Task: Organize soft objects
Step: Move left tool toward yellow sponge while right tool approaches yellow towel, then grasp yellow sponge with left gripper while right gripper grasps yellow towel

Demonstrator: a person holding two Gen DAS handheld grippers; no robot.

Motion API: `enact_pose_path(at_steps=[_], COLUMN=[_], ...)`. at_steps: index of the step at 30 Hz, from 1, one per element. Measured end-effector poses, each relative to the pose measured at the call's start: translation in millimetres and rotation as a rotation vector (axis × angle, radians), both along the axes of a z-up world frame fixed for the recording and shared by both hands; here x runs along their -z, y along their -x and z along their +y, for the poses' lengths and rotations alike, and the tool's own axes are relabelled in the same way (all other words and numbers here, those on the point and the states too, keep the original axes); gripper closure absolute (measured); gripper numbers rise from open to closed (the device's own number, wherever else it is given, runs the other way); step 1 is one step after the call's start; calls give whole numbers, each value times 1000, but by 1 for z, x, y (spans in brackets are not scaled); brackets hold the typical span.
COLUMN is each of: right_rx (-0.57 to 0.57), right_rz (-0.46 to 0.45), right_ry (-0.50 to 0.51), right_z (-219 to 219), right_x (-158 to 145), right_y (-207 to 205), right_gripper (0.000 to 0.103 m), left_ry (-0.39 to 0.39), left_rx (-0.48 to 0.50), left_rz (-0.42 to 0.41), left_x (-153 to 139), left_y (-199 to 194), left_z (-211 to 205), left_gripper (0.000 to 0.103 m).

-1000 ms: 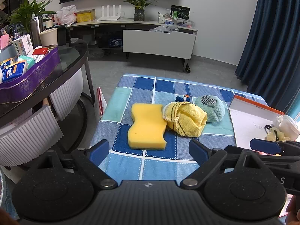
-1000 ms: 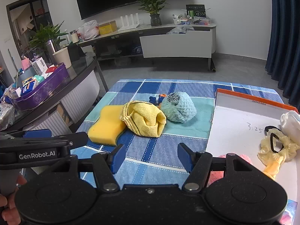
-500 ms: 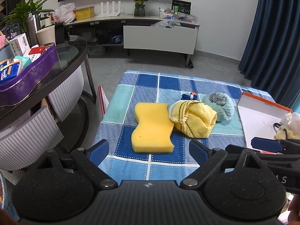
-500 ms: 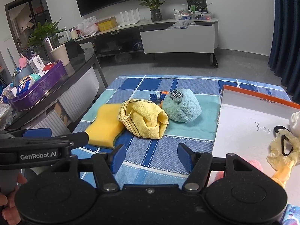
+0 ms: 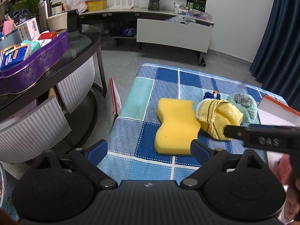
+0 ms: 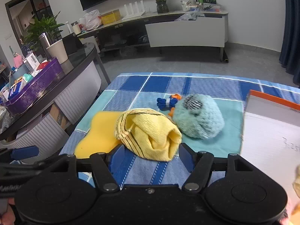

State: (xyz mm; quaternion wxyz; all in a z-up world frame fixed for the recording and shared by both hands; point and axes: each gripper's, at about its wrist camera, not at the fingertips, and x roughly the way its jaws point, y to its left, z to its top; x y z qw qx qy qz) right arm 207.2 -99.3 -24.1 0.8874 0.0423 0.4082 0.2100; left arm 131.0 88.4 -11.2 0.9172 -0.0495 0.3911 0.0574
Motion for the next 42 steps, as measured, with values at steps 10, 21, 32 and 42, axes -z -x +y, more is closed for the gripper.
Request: enact_pose_path(at_steps=[10,21,32,42], right_rx=[-13,75,79,93], right_rz=[10,-56,-58,-91], right_ry=[-35,-68,-76,-89], right_z=[12,-50,-63,-66], right_x=[18,-11,-16,-31], right_y=[-20,19,38,52], right_gripper=[90,93,92,92], left_ry=[4,-24,-56,-49], left_rx=[19,89,117,81], left_rz=[-1,-2,57,-29], left_x=[7,21,42,3], left_y=[-12,-40,-55,-25], left_z=[1,-21,-30,-30], left_gripper=[4,2,31,34])
